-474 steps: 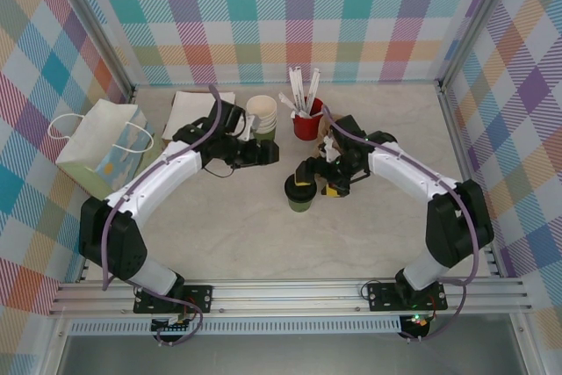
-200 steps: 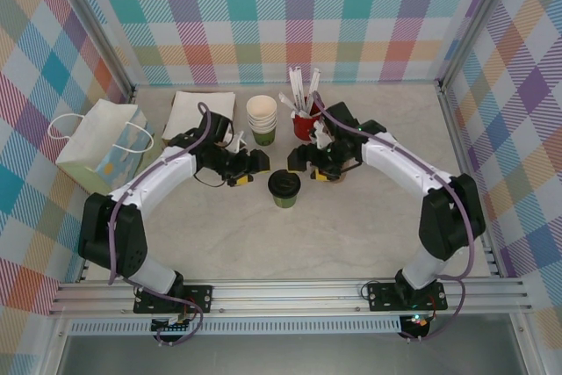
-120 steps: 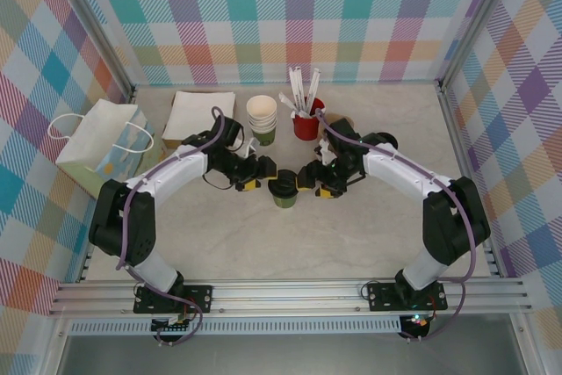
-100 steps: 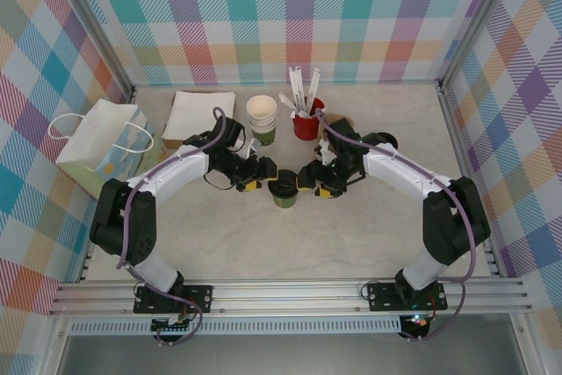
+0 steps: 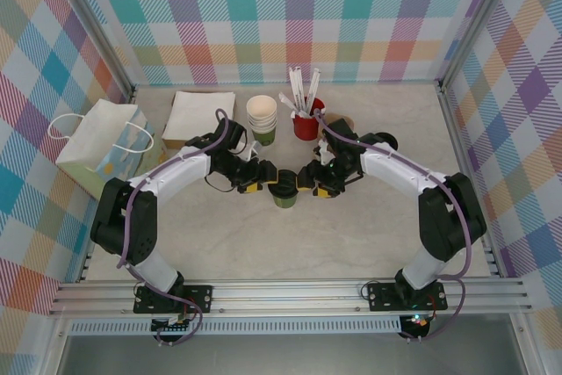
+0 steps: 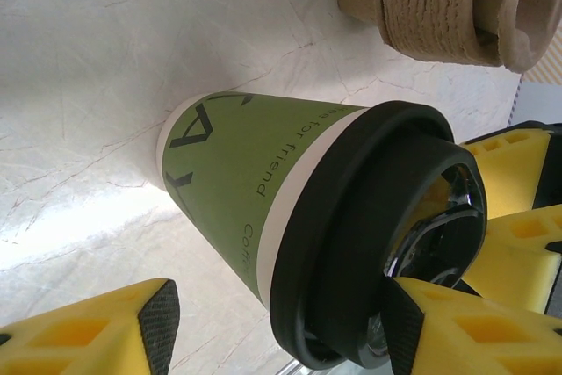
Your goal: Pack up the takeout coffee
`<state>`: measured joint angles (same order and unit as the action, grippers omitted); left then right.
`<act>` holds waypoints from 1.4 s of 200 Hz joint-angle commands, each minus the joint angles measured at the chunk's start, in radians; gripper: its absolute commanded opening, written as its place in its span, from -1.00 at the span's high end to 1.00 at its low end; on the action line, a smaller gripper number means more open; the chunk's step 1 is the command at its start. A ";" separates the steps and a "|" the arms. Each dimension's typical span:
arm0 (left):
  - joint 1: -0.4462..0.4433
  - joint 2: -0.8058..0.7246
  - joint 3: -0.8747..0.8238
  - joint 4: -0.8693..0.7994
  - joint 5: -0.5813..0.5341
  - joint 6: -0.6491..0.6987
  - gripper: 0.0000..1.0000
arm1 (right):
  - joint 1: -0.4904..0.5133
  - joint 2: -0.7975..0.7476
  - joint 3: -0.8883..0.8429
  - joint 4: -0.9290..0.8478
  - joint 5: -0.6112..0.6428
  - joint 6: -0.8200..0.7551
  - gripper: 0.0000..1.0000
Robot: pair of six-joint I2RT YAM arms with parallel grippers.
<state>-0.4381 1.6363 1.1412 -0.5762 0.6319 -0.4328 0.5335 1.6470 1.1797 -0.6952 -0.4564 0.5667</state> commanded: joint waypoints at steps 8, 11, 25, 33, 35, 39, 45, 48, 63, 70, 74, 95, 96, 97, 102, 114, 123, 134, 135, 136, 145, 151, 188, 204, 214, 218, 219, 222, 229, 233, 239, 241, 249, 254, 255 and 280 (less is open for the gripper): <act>-0.011 0.005 -0.033 -0.040 -0.023 0.017 -0.22 | -0.001 0.017 0.021 0.011 -0.016 0.013 -0.14; -0.011 0.005 -0.035 -0.040 -0.024 0.017 -0.22 | -0.002 0.018 0.022 0.011 -0.015 0.013 -0.14; -0.011 0.003 -0.038 -0.040 -0.026 0.019 -0.19 | -0.001 0.022 0.020 0.011 -0.013 0.013 -0.13; -0.013 0.002 -0.041 -0.040 -0.027 0.018 -0.18 | -0.002 0.025 0.018 0.009 -0.010 0.015 -0.12; -0.012 0.002 -0.041 -0.040 -0.027 0.018 -0.17 | -0.001 0.025 0.018 0.009 -0.009 0.014 -0.12; -0.012 0.002 -0.043 -0.040 -0.027 0.017 -0.17 | -0.002 0.026 0.018 0.008 -0.008 0.014 -0.12; -0.012 0.002 -0.044 -0.042 -0.029 0.020 -0.16 | 0.000 0.029 0.017 0.005 -0.004 0.014 -0.11; -0.013 0.002 -0.044 -0.042 -0.029 0.020 -0.15 | -0.001 0.031 0.017 0.004 -0.003 0.013 -0.11; -0.014 0.000 -0.051 -0.041 -0.032 0.020 -0.13 | -0.001 0.038 0.017 -0.011 0.005 0.010 -0.10; -0.014 0.000 -0.053 -0.043 -0.033 0.019 -0.12 | -0.001 0.040 0.016 -0.017 0.009 0.007 -0.10; -0.014 -0.001 -0.056 -0.043 -0.034 0.019 -0.12 | -0.001 0.044 0.017 -0.022 0.011 0.005 -0.10; -0.016 -0.003 -0.064 -0.044 -0.038 0.020 -0.08 | -0.001 0.059 0.018 -0.058 0.031 -0.010 -0.10; -0.016 -0.003 -0.065 -0.044 -0.039 0.020 -0.08 | -0.001 0.060 0.018 -0.060 0.031 -0.010 -0.10; -0.016 -0.003 -0.065 -0.044 -0.039 0.020 -0.08 | -0.001 0.061 0.018 -0.062 0.033 -0.011 -0.10; -0.016 -0.004 -0.067 -0.045 -0.040 0.019 -0.07 | -0.001 0.064 0.020 -0.073 0.037 -0.015 -0.10; -0.016 -0.004 -0.073 -0.045 -0.044 0.020 -0.05 | -0.001 0.073 0.020 -0.093 0.048 -0.023 -0.09; -0.016 -0.006 -0.076 -0.047 -0.048 0.019 -0.04 | -0.001 0.081 0.020 -0.108 0.057 -0.028 -0.09; -0.017 -0.007 -0.081 -0.047 -0.052 0.020 -0.03 | -0.001 0.086 0.018 -0.123 0.066 -0.037 -0.08; -0.017 -0.007 -0.081 -0.047 -0.052 0.021 -0.03 | -0.001 0.086 0.018 -0.124 0.067 -0.037 -0.08; -0.017 -0.007 -0.081 -0.048 -0.053 0.021 -0.03 | -0.001 0.086 0.017 -0.125 0.067 -0.038 -0.08; -0.016 -0.008 -0.084 -0.048 -0.056 0.020 -0.03 | -0.001 0.091 0.014 -0.136 0.074 -0.043 -0.08; -0.017 -0.009 -0.086 -0.048 -0.058 0.021 -0.03 | -0.001 0.093 0.012 -0.142 0.076 -0.047 -0.08; -0.017 -0.010 -0.089 -0.048 -0.060 0.020 -0.02 | -0.001 0.110 -0.016 -0.167 0.086 -0.058 -0.07; -0.017 -0.012 -0.087 -0.048 -0.060 0.019 -0.03 | -0.001 0.117 -0.031 -0.169 0.094 -0.061 -0.06; -0.017 -0.012 -0.086 -0.050 -0.061 0.019 -0.02 | -0.001 0.122 -0.038 -0.176 0.101 -0.067 -0.06; -0.017 -0.011 -0.085 -0.050 -0.061 0.019 -0.02 | -0.001 0.124 -0.038 -0.179 0.104 -0.070 -0.06; -0.017 -0.011 -0.086 -0.050 -0.061 0.020 -0.02 | -0.001 0.124 -0.039 -0.180 0.105 -0.070 -0.06; -0.017 -0.012 -0.086 -0.050 -0.061 0.020 -0.02 | -0.001 0.126 -0.040 -0.182 0.109 -0.072 -0.06; -0.017 -0.012 -0.085 -0.050 -0.061 0.020 -0.02 | -0.001 0.128 -0.041 -0.187 0.116 -0.077 -0.06; -0.017 -0.012 -0.084 -0.050 -0.061 0.019 -0.02 | -0.001 0.128 -0.042 -0.192 0.120 -0.080 -0.06; -0.016 -0.012 -0.083 -0.050 -0.061 0.020 -0.02 | -0.001 0.129 -0.040 -0.196 0.125 -0.084 -0.06; -0.017 -0.012 -0.083 -0.050 -0.061 0.020 -0.03 | -0.001 0.127 -0.040 -0.196 0.126 -0.085 -0.06; -0.017 -0.012 -0.080 -0.050 -0.060 0.017 -0.03 | -0.001 0.125 -0.039 -0.198 0.129 -0.087 -0.06; -0.017 -0.012 -0.077 -0.051 -0.059 0.016 -0.03 | -0.001 0.124 -0.034 -0.199 0.128 -0.088 -0.06; -0.017 -0.012 -0.077 -0.050 -0.058 0.016 -0.03 | -0.001 0.123 -0.033 -0.198 0.128 -0.088 -0.06; -0.017 -0.013 -0.059 -0.040 -0.048 0.003 -0.09 | -0.001 0.075 0.002 -0.152 0.094 -0.082 -0.08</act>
<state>-0.4446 1.6142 1.1000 -0.5350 0.6464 -0.4297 0.5240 1.6932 1.2121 -0.7380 -0.4828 0.5079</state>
